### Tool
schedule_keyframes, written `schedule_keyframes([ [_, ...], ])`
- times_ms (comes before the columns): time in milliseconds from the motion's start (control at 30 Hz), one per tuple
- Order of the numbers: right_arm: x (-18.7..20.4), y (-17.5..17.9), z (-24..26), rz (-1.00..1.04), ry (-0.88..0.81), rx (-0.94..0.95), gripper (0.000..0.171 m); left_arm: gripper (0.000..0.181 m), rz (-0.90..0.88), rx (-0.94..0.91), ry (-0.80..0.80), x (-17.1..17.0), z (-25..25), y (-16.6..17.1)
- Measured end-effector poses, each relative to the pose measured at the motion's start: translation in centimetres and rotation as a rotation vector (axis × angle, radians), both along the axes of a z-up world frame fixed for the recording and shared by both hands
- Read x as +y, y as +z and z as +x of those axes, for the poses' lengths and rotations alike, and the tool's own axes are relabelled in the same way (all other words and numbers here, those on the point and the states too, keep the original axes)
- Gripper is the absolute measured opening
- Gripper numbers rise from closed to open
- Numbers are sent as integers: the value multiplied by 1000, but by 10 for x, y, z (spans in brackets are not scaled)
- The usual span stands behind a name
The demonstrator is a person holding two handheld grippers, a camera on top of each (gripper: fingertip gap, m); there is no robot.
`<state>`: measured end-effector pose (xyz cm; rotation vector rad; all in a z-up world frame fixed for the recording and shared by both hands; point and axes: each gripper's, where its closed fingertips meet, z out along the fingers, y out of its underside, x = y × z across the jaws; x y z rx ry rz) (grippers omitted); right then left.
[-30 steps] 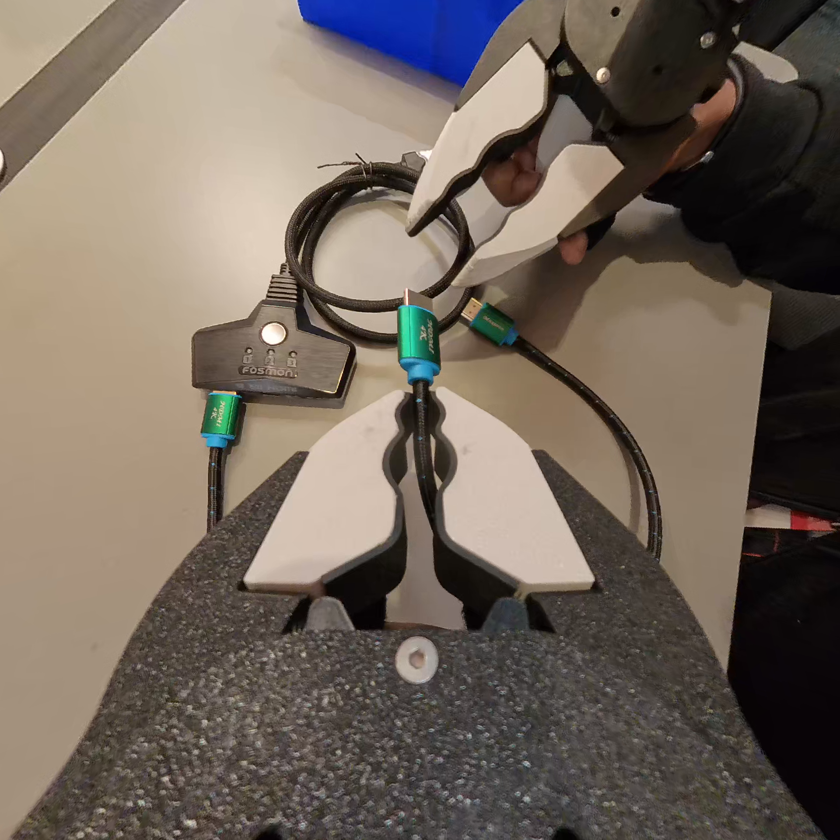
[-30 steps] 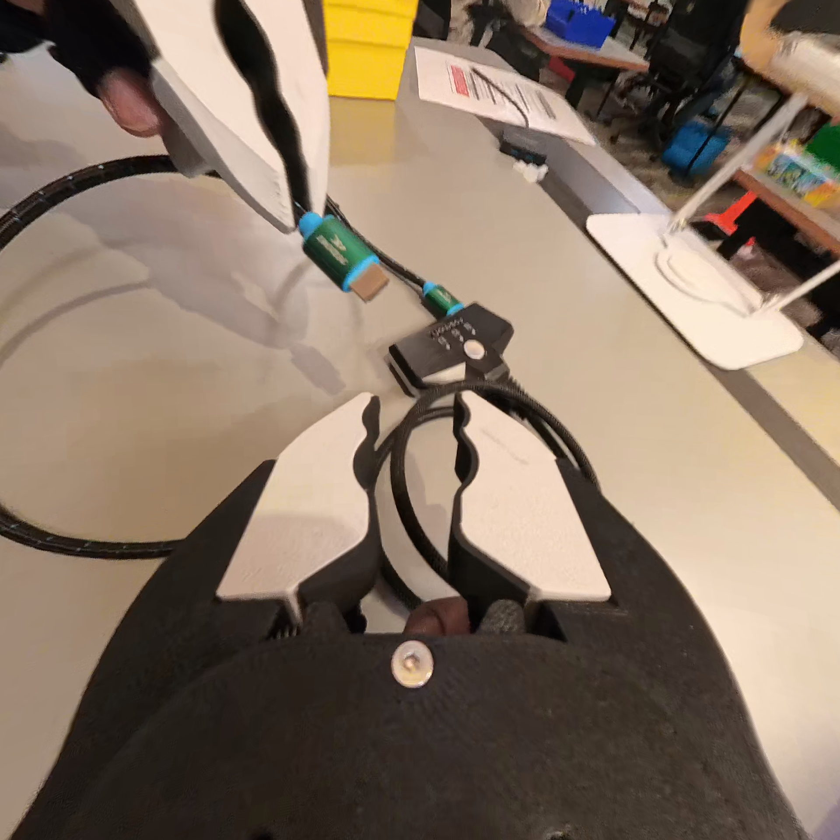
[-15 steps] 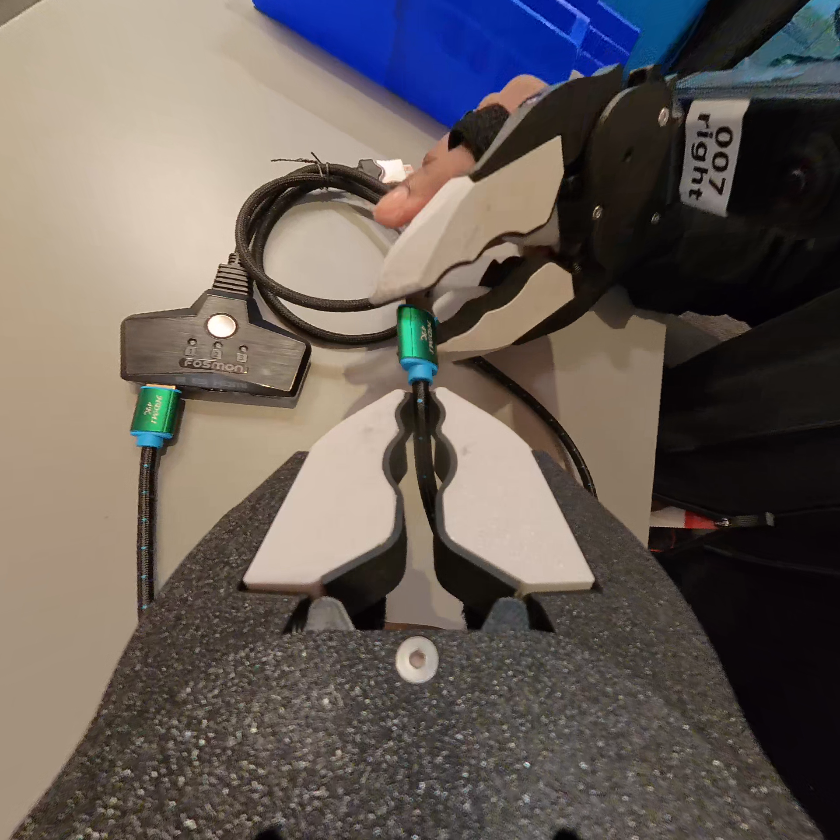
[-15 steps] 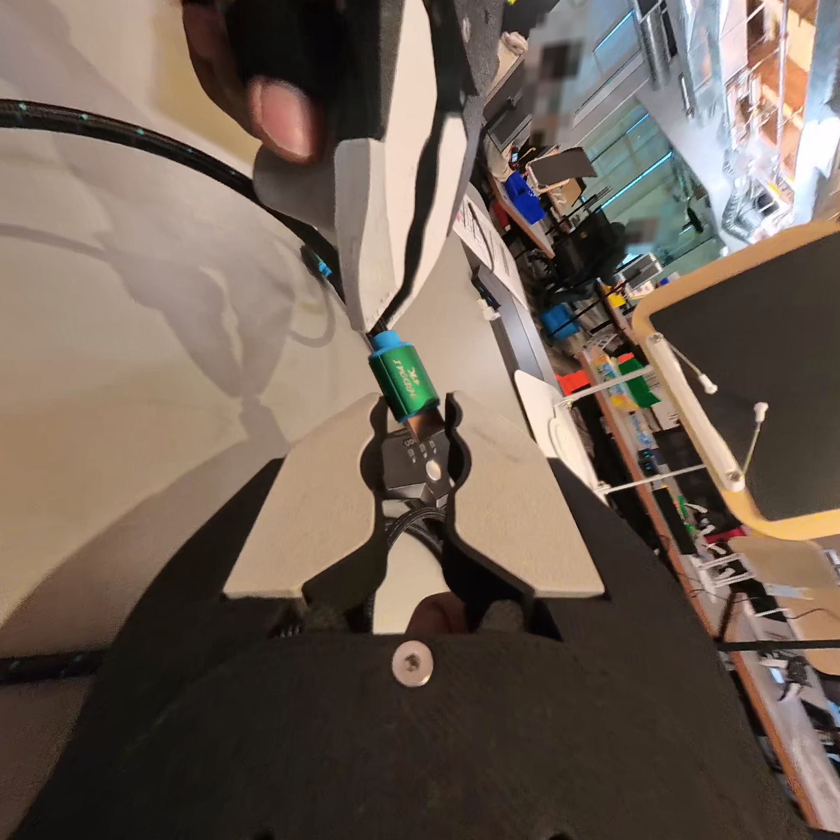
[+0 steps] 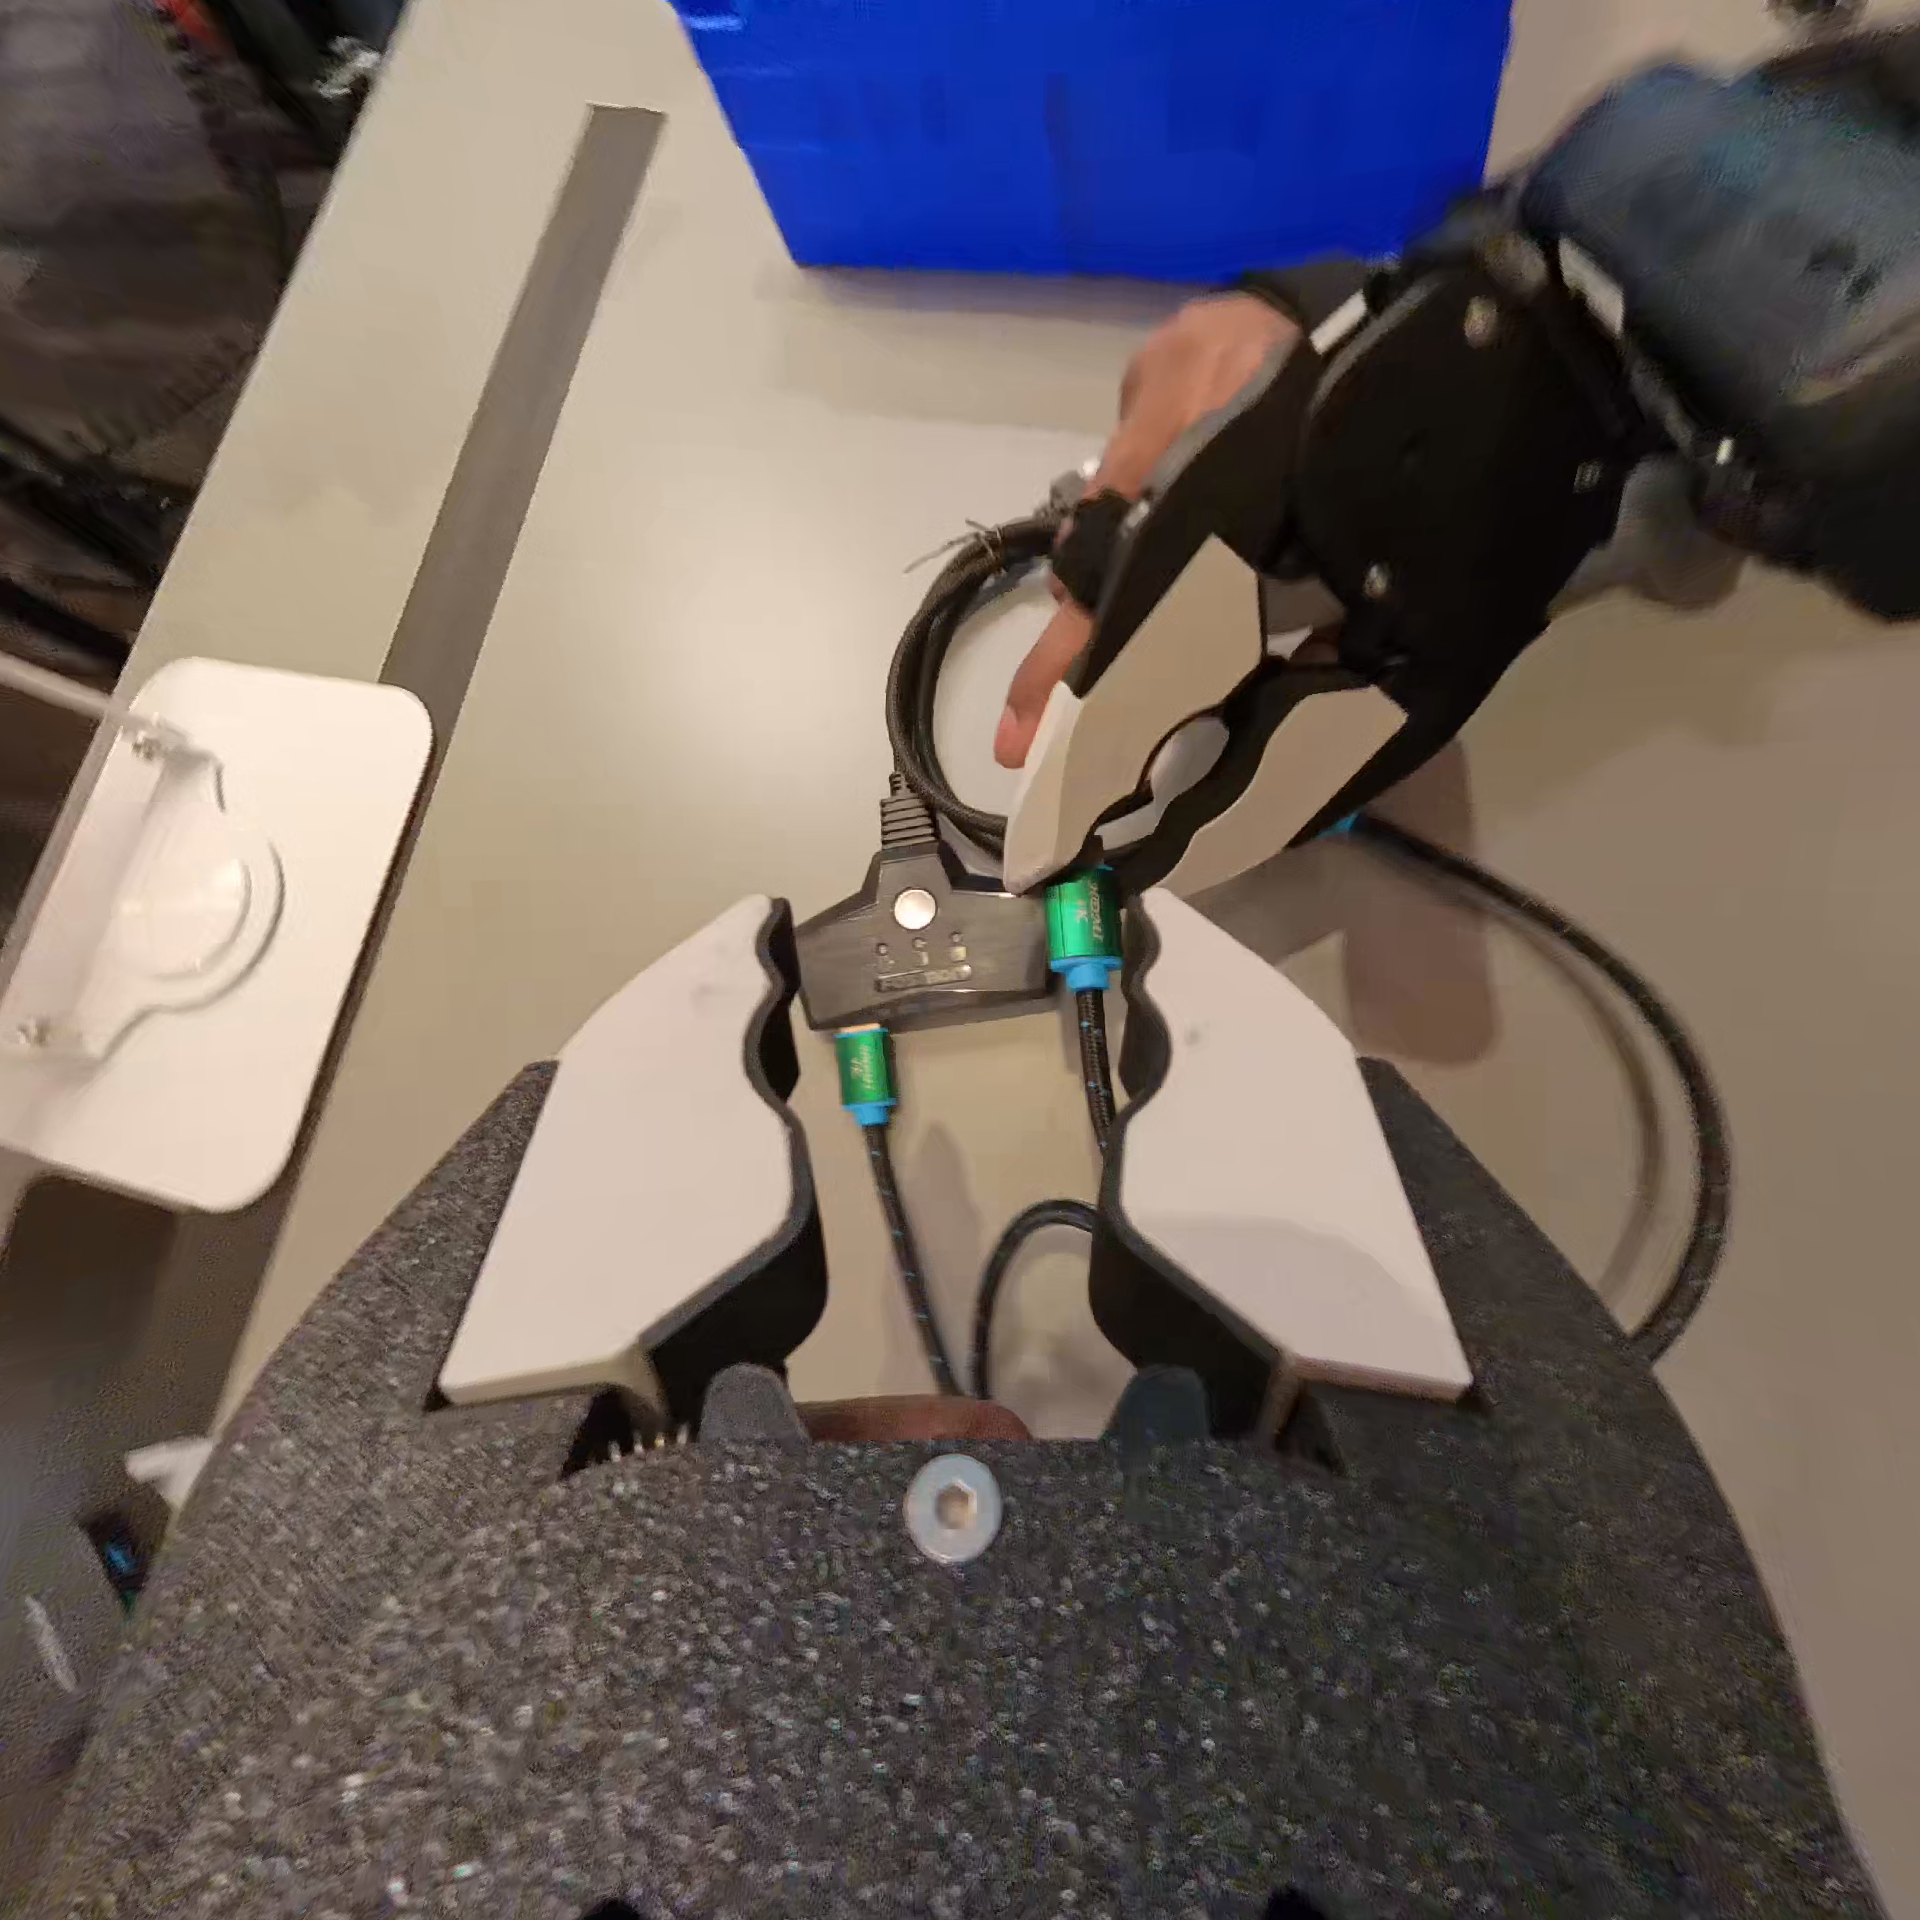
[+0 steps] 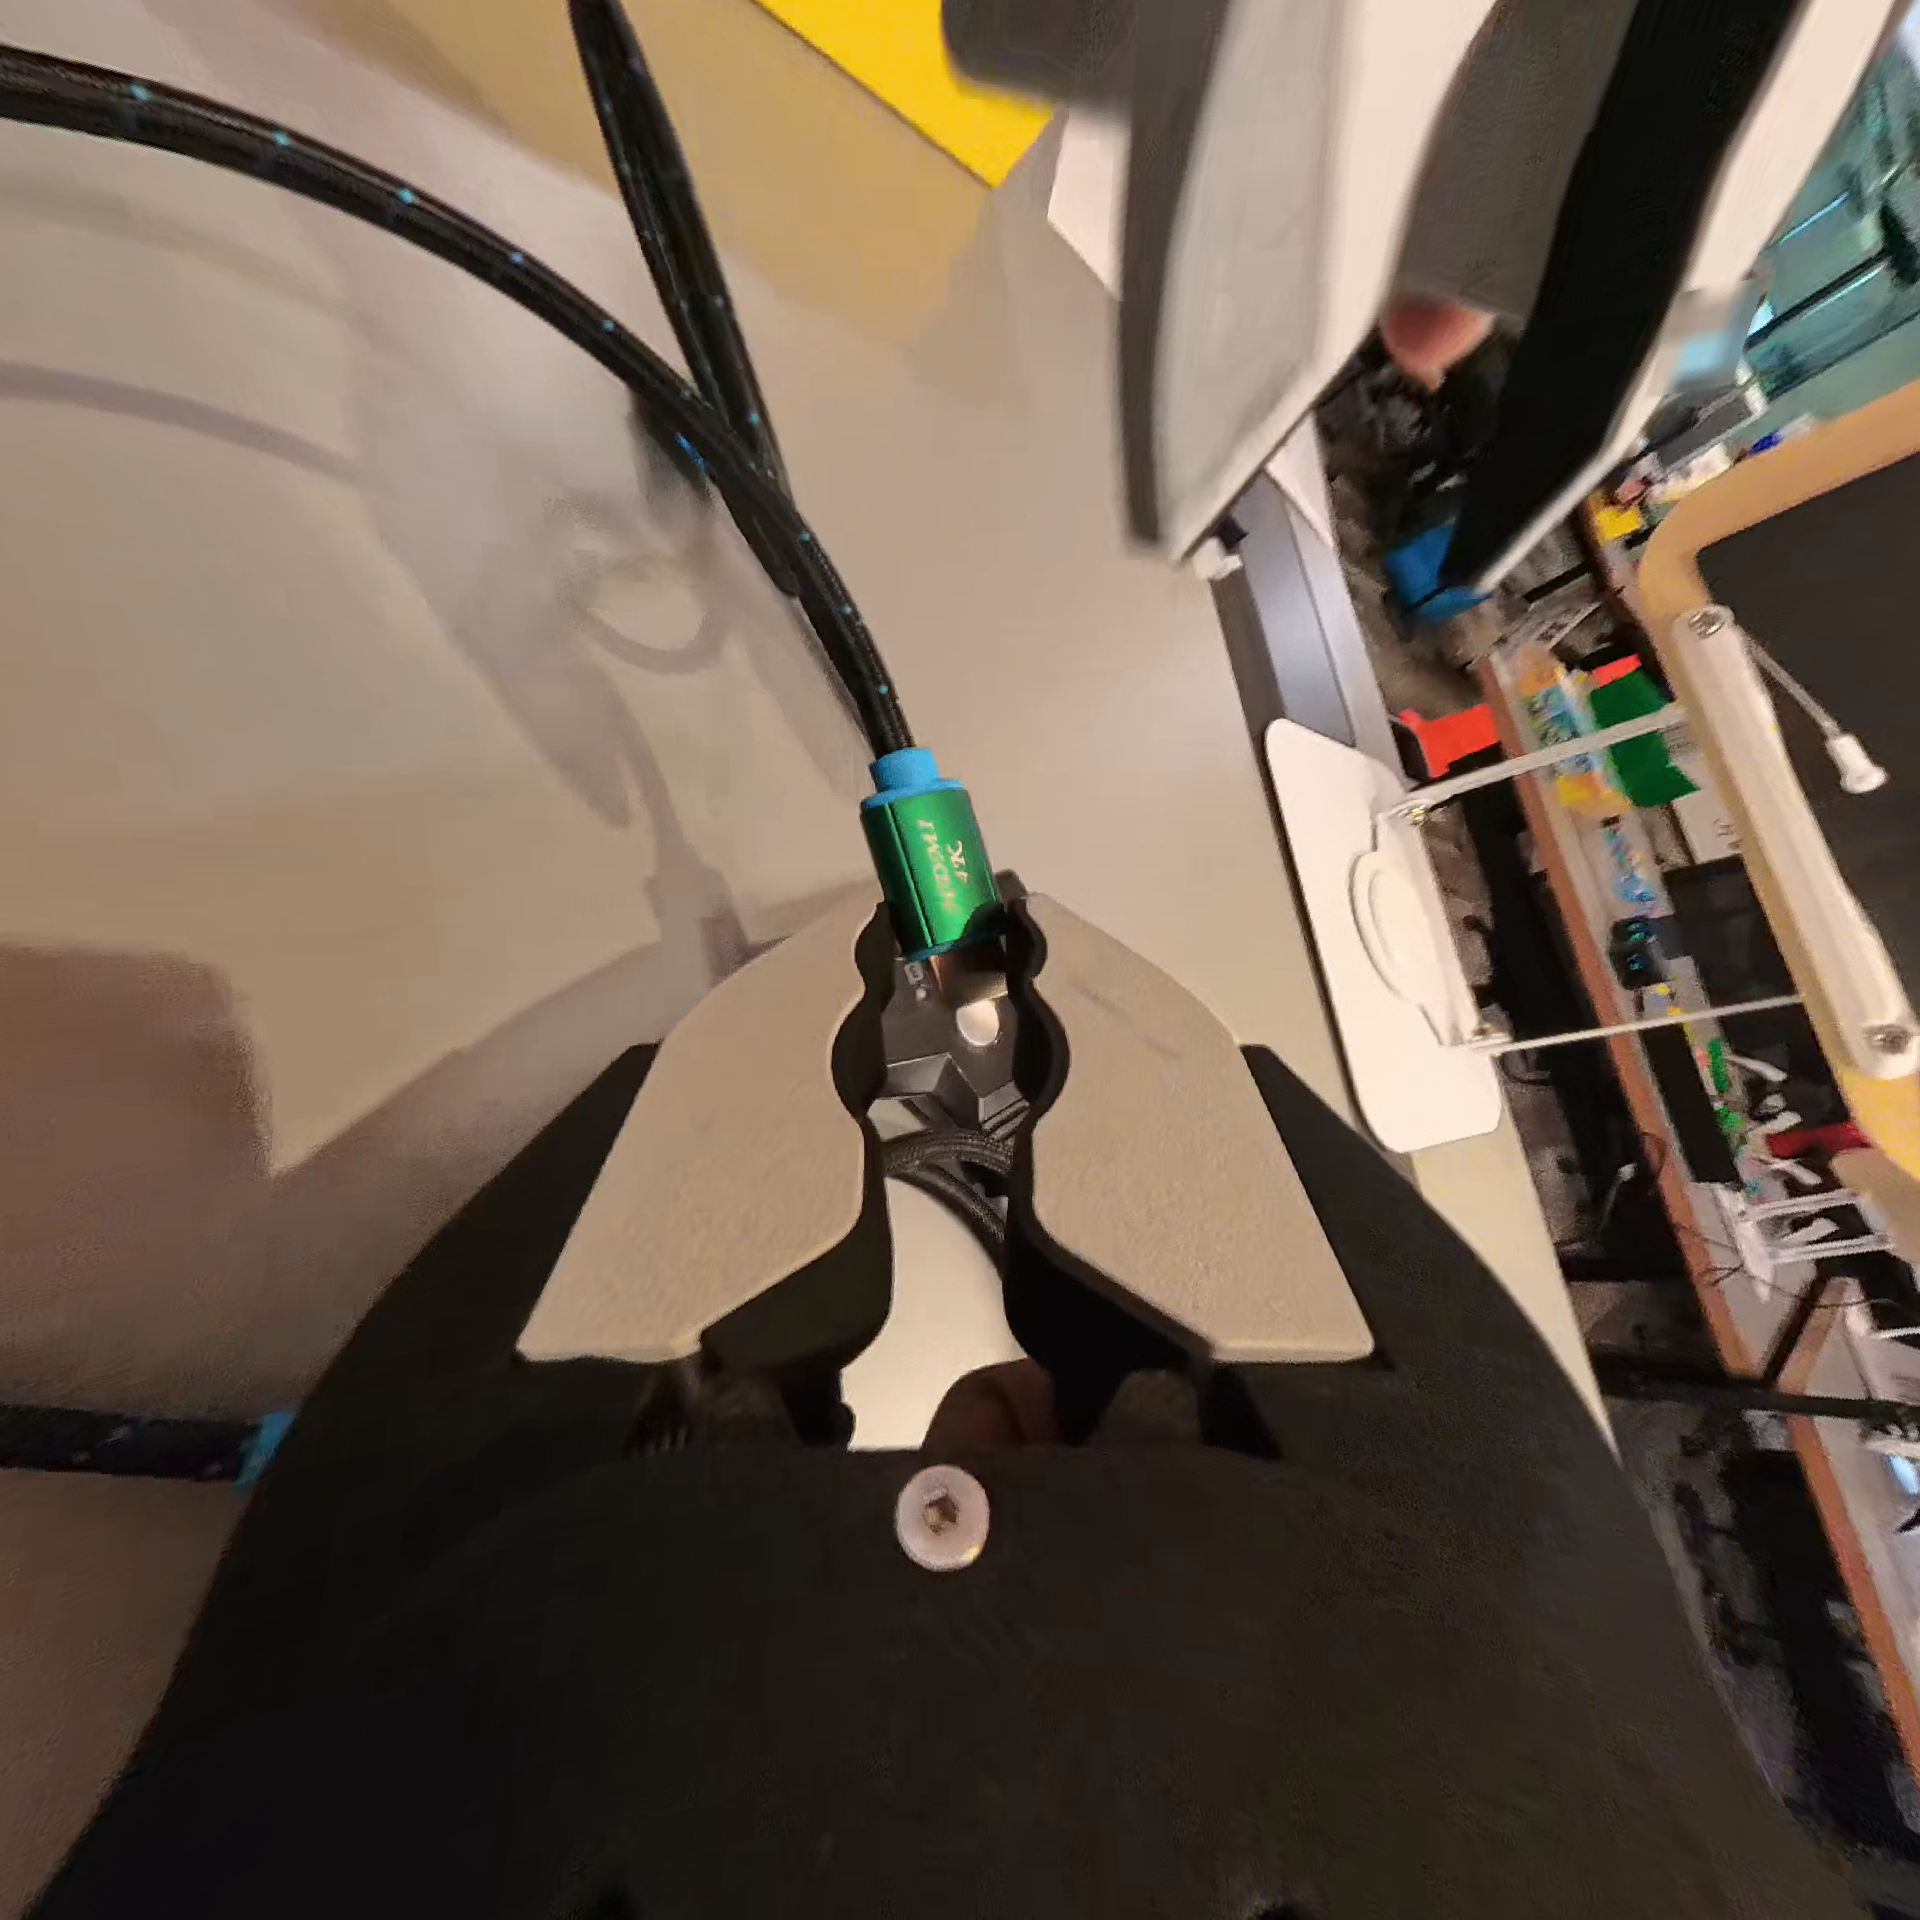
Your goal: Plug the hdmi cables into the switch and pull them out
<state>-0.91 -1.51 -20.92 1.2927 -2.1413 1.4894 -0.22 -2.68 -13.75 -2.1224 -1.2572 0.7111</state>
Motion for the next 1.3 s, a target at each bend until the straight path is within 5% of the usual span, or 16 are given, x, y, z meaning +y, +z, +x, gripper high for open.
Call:
schedule_keyframes([
  [33, -4, -2, -1, 19, -4, -10, 20, 59, -39, -15, -51, -4, -5, -10],
  [167, -17, -11, -5, 61, -26, -42, 21, 46, 15, -128, -105, -13, -8, -67],
  [367, -23, -28, -10, 140, -66, -10, 20, 27, 96, -54, -69, -4, 6, -102],
  [600, -32, -35, 4, 231, -45, -50, 19, 14, -33, 119, 54, -20, 11, -110],
  [1067, -37, -51, 7, 328, -77, -121, 20, 9, -123, 35, 98, -29, 16, -125],
  [1300, -21, -57, -8, 497, -104, -176, 70, 9, -366, 7, 133, -45, 22, -122],
])
